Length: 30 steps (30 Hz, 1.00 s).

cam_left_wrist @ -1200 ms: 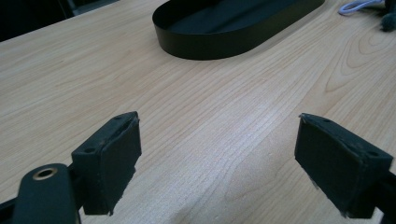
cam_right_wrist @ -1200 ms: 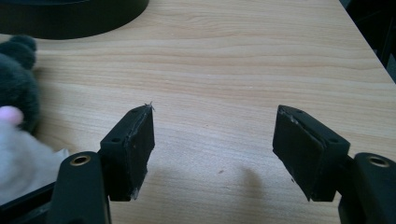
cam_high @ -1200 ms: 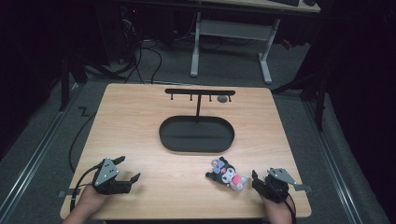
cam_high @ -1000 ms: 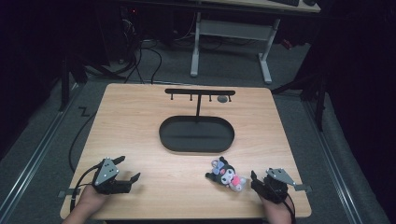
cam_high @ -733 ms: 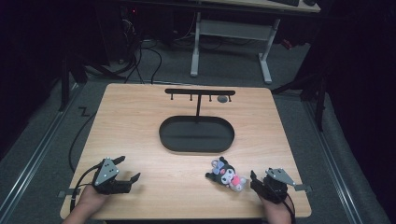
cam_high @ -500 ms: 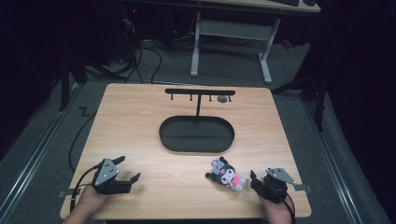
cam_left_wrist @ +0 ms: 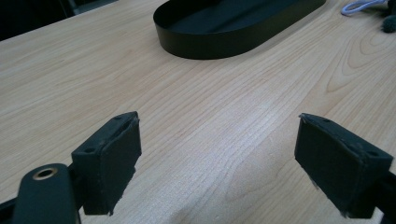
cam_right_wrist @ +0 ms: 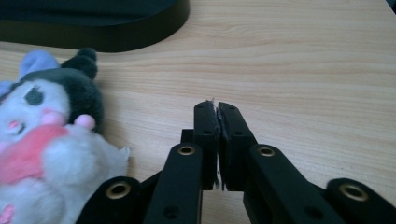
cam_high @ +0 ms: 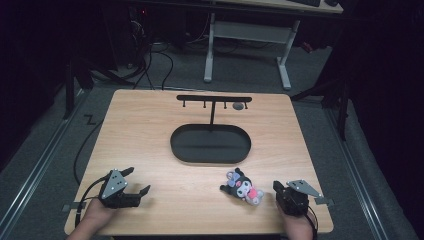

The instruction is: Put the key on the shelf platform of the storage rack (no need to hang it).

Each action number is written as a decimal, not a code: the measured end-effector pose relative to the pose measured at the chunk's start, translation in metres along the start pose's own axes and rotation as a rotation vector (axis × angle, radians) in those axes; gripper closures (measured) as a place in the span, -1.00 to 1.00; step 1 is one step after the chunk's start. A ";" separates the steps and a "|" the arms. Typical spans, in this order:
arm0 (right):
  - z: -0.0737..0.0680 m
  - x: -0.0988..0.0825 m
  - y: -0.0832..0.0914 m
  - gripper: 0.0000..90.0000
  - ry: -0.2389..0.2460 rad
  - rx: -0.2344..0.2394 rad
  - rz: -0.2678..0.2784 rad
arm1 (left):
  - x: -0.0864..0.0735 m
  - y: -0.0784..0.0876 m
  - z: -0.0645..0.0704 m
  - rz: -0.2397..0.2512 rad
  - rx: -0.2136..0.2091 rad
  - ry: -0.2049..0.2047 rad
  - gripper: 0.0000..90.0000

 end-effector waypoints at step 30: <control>-0.039 -0.015 0.024 0.64 0.143 0.052 0.004 | 0.000 -0.001 0.000 0.000 0.007 -0.001 -0.66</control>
Point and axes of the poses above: each handheld gripper's, and its own axes: y roughly backward along the jaws, x roughly out of its top, z roughly to its right, the point moved 9 cm from there along -y, roughly forward along the jaws, and after that the axes turned 10 degrees about -x, right-handed, at the moved point
